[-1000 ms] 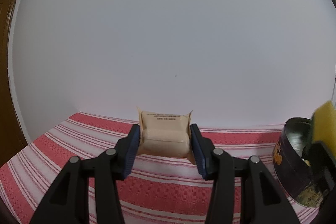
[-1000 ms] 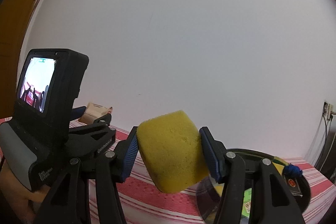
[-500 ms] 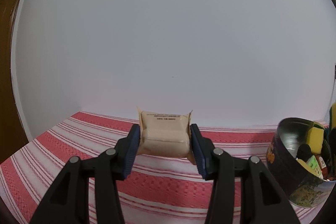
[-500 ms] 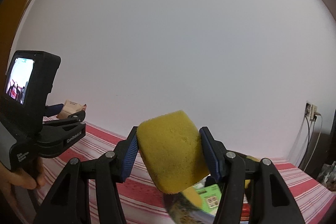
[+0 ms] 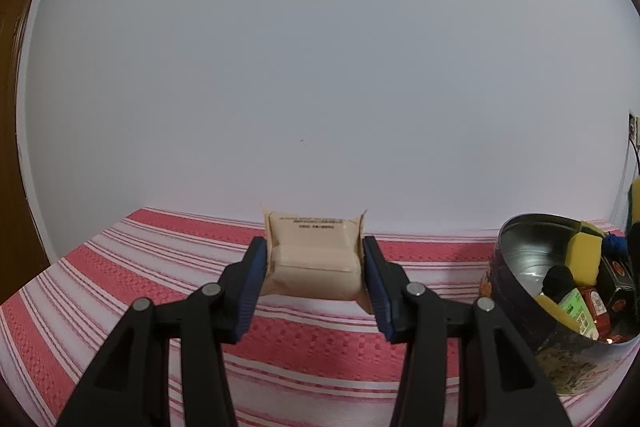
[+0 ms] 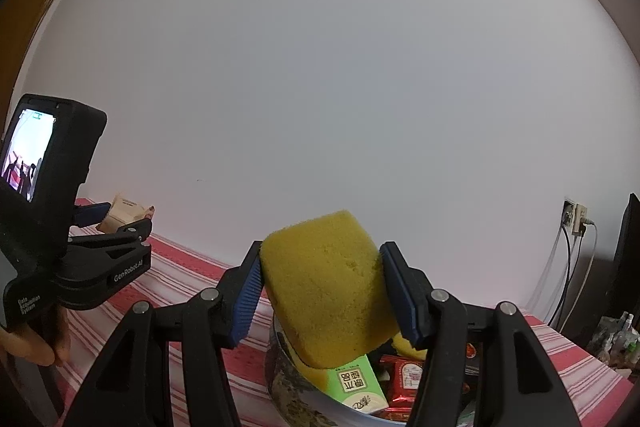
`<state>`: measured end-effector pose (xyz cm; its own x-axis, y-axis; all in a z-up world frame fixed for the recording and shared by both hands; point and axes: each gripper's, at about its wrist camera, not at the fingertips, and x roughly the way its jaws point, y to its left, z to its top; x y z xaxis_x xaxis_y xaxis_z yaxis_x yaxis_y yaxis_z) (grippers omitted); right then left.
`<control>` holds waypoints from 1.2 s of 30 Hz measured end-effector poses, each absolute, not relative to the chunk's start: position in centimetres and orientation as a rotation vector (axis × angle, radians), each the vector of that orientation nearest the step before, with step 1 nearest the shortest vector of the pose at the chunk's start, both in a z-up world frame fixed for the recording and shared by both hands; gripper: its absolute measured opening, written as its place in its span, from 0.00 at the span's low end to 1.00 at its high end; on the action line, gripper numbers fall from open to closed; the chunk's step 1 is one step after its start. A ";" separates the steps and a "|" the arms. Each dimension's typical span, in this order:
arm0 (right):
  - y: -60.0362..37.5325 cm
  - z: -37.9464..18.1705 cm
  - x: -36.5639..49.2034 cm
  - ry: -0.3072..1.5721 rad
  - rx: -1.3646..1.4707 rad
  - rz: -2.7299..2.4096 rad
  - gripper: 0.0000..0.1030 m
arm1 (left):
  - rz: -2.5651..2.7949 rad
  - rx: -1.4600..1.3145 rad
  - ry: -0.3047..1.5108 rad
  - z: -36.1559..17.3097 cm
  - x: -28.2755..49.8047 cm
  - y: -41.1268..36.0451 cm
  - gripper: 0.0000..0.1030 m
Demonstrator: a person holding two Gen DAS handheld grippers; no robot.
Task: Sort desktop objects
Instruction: 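Carry the beige packet and olive-yellow sponge over the tin bowl with both tools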
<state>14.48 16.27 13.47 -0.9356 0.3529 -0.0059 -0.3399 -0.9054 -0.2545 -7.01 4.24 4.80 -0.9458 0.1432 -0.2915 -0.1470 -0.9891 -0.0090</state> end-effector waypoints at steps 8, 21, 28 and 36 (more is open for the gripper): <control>16.2 13.6 15.2 -0.369 -0.066 2.766 0.58 | 2.952 -0.449 0.018 5.2 -5.7 4.4 0.46; 18.3 13.8 16.5 -0.389 -0.051 2.712 0.59 | 2.893 -0.441 0.023 5.8 -4.0 4.6 0.46; 20.6 13.9 17.3 -0.376 -0.061 2.665 0.59 | 2.851 -0.440 0.037 5.7 -3.2 6.6 0.46; 23.3 13.9 15.9 -0.374 -0.063 2.612 0.59 | 2.798 -0.425 0.055 5.0 -2.6 10.9 0.46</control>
